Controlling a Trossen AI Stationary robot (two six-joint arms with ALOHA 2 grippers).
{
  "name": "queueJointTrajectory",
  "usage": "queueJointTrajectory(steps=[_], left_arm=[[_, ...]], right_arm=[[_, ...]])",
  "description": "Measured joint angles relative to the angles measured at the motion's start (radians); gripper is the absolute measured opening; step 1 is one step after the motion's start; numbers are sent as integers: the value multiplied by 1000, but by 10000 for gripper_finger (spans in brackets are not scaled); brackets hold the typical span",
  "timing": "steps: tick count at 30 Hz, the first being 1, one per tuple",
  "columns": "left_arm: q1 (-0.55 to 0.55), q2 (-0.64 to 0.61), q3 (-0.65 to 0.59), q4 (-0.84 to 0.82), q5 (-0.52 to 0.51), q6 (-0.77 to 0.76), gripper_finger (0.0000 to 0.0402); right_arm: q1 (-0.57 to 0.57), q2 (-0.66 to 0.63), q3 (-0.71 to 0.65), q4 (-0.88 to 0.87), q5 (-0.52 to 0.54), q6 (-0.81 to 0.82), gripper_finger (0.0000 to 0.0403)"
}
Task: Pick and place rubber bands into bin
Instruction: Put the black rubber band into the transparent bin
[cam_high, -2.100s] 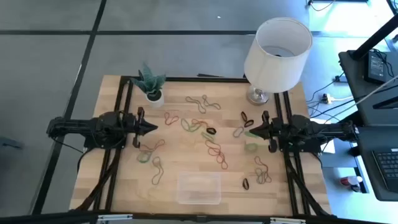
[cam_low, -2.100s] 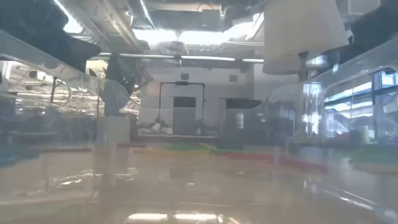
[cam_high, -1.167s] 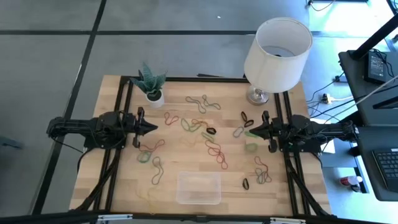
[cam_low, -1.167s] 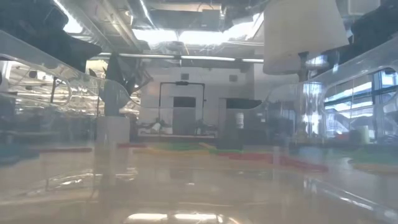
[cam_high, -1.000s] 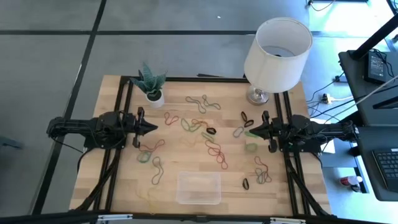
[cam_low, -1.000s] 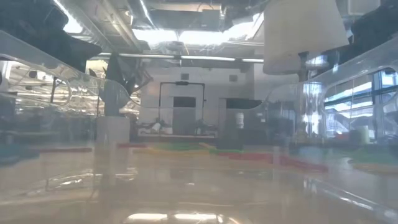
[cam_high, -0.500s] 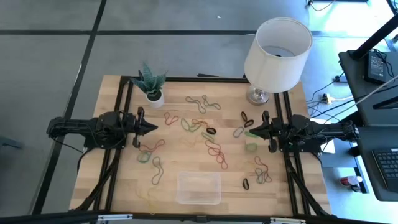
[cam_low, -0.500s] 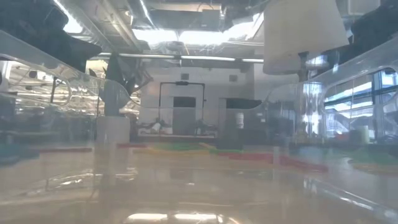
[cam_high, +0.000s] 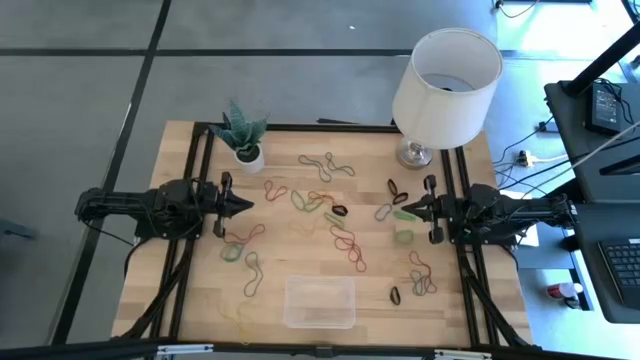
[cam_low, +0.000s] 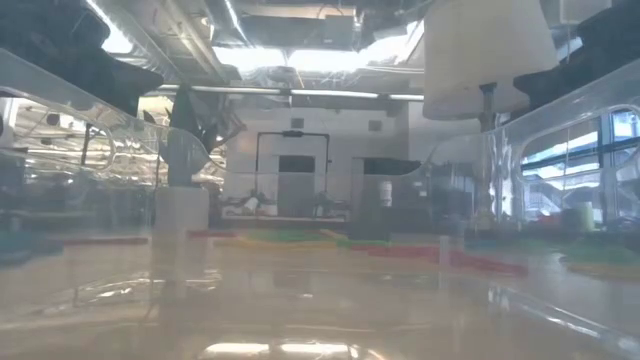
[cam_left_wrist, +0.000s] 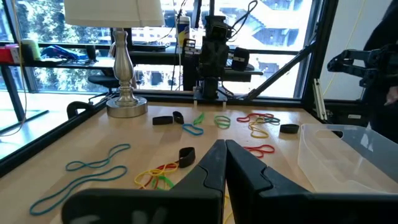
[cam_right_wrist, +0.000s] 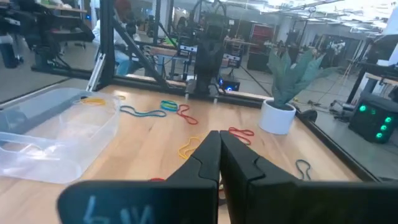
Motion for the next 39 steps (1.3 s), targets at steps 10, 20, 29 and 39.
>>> queueJointTrajectory(steps=[10, 20, 29, 39], left_arm=[[0, 0, 0, 0, 0, 0, 4], [0, 0, 0, 0, 0, 0, 4], [0, 0, 0, 0, 0, 0, 4], [0, 0, 0, 0, 0, 0, 4]], right_arm=[[0, 0, 0, 0, -1, 340, 10], [0, 0, 0, 7, -1, 530, 10], [6, 3, 0, 14, 113, 637, 3], [56, 55, 0, 65, 206, 666, 2]])
